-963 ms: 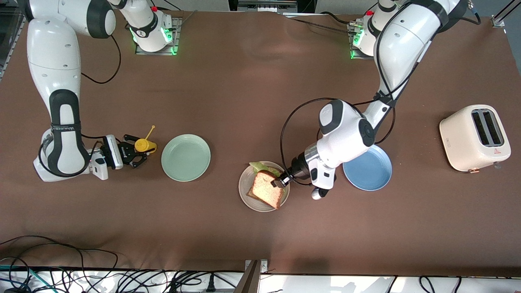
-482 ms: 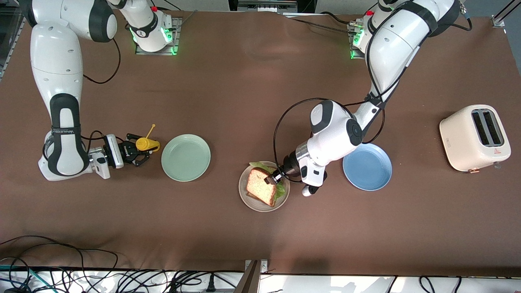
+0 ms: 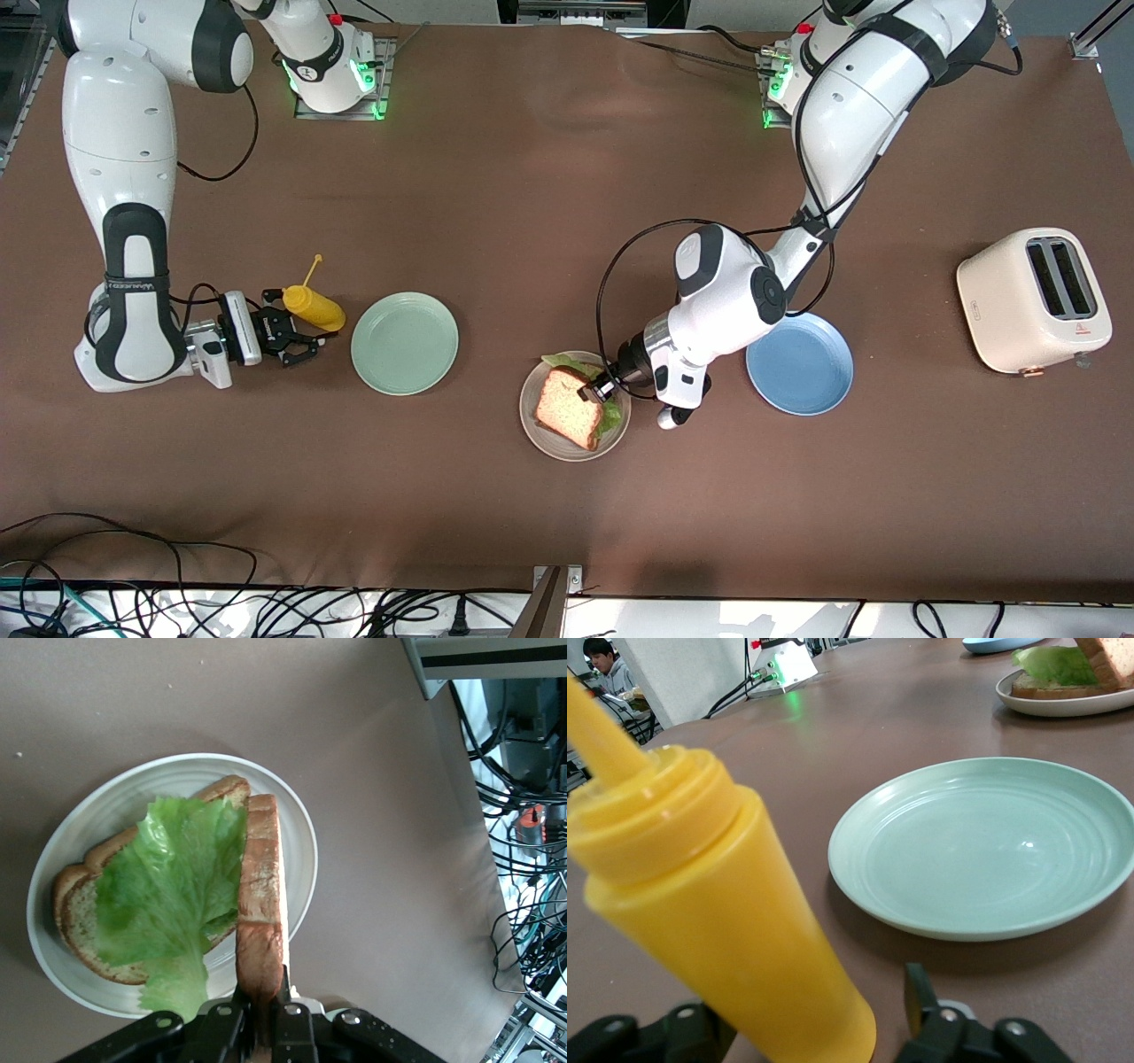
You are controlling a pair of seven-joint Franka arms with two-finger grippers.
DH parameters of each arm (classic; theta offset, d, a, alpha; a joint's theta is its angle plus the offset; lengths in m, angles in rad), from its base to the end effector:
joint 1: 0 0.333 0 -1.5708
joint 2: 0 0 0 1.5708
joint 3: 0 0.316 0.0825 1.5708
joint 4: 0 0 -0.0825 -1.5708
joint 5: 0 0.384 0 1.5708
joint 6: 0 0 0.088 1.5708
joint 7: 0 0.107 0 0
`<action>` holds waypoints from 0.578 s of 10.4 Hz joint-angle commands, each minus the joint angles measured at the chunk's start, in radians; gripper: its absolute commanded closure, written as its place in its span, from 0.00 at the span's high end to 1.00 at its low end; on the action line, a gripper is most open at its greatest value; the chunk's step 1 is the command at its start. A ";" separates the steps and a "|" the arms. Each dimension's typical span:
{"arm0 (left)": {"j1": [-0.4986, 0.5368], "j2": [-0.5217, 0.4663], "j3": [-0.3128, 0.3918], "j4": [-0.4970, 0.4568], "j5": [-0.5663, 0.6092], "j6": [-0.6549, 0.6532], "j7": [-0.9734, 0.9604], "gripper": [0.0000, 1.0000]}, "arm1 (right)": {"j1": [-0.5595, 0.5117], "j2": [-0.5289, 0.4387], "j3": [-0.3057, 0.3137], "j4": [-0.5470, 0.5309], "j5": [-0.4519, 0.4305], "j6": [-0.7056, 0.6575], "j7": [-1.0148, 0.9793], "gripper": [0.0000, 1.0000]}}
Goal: Make sandwich on beige plate with both arms
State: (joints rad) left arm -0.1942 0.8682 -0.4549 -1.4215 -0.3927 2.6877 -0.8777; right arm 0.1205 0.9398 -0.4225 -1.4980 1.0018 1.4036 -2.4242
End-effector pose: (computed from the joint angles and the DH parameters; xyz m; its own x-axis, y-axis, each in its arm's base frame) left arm 0.6637 -0.3784 0.2579 0.7438 0.5972 -0.3000 0.6424 -0.5151 0.5674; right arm 0.6181 -0.0523 0.1233 0.0272 0.5564 0.8305 0.9160 0.3188 -0.2436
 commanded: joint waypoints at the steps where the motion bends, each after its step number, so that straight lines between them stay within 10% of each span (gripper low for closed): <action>1: -0.011 0.015 0.007 0.023 -0.017 0.006 0.019 0.00 | -0.001 0.014 -0.042 0.019 0.018 -0.026 -0.047 1.00; 6: -0.010 0.022 0.022 0.007 -0.014 -0.003 0.014 0.00 | 0.007 -0.059 -0.124 0.019 -0.107 0.027 -0.078 1.00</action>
State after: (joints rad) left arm -0.1942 0.8799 -0.4493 -1.4216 -0.3927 2.6872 -0.8776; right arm 0.1211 0.9300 -0.5370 -1.4833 0.9550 1.4107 -2.4955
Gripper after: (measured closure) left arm 0.912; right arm 0.000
